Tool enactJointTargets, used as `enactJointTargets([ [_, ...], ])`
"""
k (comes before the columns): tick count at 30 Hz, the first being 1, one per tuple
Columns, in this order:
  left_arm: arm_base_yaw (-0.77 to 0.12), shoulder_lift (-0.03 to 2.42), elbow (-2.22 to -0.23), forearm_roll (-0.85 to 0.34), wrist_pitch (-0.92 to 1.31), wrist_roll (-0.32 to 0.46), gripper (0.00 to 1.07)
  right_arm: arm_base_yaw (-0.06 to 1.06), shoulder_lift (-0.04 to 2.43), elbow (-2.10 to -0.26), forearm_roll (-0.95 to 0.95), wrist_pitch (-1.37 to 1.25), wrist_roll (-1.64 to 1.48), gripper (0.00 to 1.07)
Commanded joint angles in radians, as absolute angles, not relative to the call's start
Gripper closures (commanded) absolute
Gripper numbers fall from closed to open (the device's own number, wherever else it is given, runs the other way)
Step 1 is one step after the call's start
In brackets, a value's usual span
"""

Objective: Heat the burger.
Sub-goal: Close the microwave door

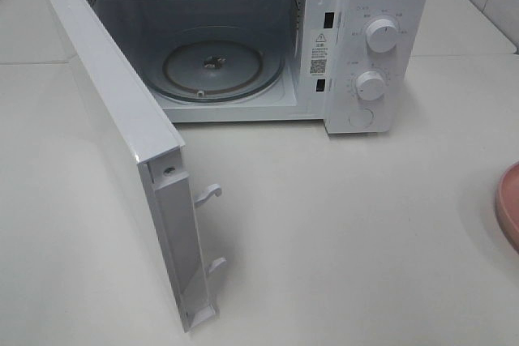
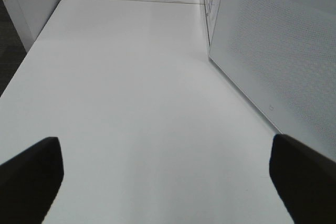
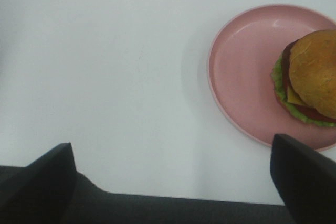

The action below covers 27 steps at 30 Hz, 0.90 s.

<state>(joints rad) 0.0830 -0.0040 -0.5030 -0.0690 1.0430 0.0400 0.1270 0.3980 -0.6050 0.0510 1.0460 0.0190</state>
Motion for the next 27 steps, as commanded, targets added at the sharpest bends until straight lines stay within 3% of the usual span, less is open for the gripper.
enactJointTargets([
  [1,0.078,-0.008,-0.5,-0.071,1.036,0.032,0.06,0.126,0.247,-0.549,0.039,1.052,-0.017,0.11],
  [9,0.078,-0.008,-0.5,-0.071,1.036,0.032,0.06,0.126,0.088,-0.509,0.023,1.046,-0.011,0.11],
  [27,0.078,-0.008,-0.5,-0.071,1.036,0.032,0.06,0.128,-0.026,-0.5,0.014,1.056,-0.01,0.09],
])
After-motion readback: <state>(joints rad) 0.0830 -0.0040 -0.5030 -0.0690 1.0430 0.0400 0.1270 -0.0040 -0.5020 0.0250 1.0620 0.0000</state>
